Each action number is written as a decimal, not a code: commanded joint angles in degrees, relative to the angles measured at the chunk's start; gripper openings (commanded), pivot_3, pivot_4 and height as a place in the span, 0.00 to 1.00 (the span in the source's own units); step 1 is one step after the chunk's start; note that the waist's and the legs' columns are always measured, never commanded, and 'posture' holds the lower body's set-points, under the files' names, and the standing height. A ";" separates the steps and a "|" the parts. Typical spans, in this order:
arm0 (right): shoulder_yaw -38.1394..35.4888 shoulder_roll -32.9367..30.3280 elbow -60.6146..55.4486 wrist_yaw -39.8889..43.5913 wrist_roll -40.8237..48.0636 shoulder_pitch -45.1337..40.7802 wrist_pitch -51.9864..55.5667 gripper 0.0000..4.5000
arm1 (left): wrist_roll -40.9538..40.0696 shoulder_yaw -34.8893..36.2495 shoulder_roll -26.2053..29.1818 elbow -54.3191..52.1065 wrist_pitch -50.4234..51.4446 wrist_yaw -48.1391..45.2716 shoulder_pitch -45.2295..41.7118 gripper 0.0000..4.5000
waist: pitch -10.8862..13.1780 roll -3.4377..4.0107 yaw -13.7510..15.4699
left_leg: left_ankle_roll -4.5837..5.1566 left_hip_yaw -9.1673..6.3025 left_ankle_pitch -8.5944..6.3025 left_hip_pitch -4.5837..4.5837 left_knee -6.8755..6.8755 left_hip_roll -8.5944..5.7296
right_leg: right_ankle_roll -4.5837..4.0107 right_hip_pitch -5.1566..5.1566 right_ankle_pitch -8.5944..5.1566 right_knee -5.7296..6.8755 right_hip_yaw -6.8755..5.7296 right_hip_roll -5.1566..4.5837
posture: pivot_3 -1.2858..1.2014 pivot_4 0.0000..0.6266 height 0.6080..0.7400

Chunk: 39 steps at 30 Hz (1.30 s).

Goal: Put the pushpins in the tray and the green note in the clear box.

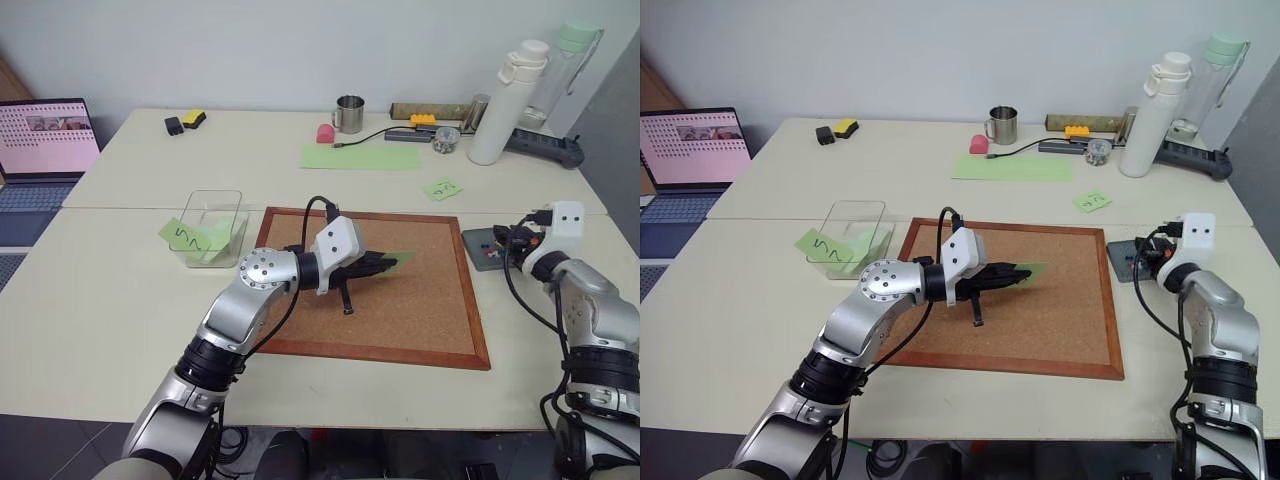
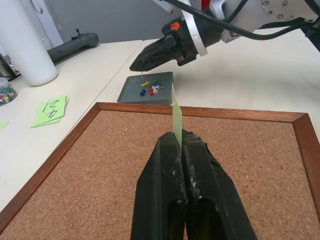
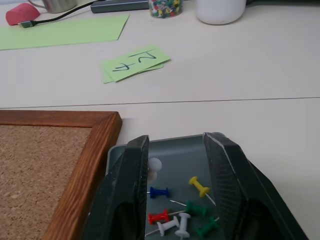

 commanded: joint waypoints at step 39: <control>5.82 -6.56 -6.66 10.21 -3.12 4.20 -16.04 0.39 | -2.04 6.80 -0.10 -0.18 2.87 3.01 -3.13 0.00 | 0.01 0.01 -0.06 | -0.05 -0.01 0.03 0.00 0.01 0.01 | 0.00 0.00 0.00 0.01 -0.02 0.01 | 0.52 0.24 1.00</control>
